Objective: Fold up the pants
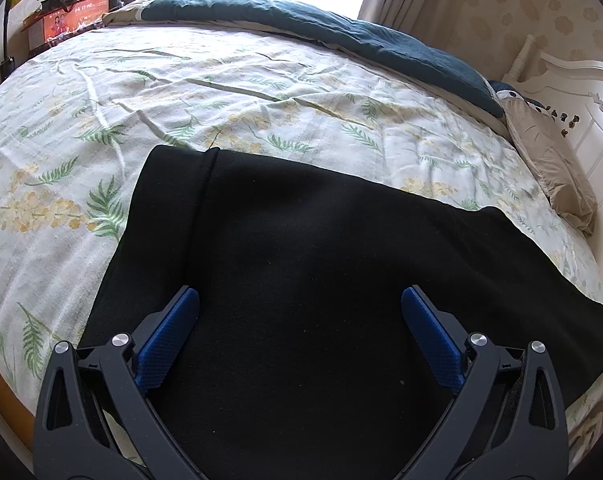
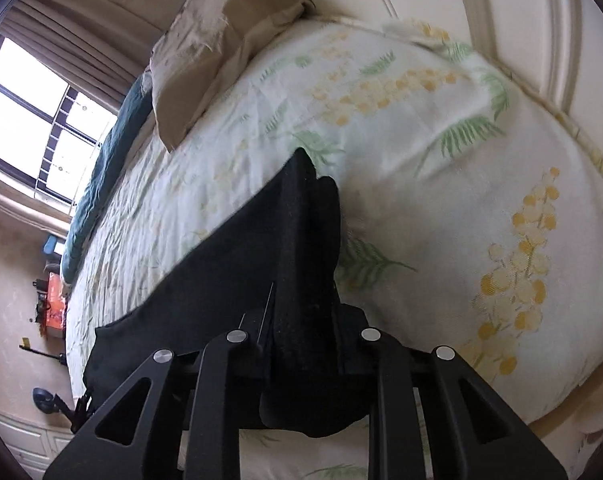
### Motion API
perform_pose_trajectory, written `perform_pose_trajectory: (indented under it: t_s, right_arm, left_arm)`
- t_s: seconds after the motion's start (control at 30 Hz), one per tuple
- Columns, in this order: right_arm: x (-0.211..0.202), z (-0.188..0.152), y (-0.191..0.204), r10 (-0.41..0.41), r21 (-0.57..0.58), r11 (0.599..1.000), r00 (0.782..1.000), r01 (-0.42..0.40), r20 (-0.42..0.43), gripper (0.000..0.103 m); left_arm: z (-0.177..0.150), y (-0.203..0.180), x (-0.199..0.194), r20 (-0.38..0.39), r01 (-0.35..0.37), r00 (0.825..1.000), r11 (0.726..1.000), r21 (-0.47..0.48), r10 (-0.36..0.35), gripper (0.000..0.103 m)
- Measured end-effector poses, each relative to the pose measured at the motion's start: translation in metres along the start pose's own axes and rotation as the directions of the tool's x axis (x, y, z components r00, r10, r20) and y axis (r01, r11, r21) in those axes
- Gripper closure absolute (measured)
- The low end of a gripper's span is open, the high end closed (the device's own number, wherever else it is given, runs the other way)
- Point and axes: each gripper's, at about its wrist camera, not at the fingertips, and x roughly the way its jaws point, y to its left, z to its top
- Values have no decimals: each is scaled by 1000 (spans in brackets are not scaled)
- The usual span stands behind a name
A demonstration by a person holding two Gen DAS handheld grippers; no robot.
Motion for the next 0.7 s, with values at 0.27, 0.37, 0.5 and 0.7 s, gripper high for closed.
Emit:
perform_pose_trajectory:
  t_s: [0.27,0.37,0.5,0.7]
  right_arm:
    - [-46,-3,70,96,-91,992,992,-88,85,82]
    - [-52,-9,108,140,-150,981,986,-126,88,82]
    - [-54,-26,159,190,-235,957,979,-167,76,82]
    - [-25,-58,224,242,-329,918,970,-221,24,82]
  left_arm:
    - [0,2,-1,1,21,1000,1000,-1,-21,2]
    - [-1,1,-2,1,21,1000,1000,-1,-21,2]
    - [-1,2,-2,3,25,1000,1000,-2,-25,2]
    - [-1,1,-4,5,40,999,999,-9,-40,2]
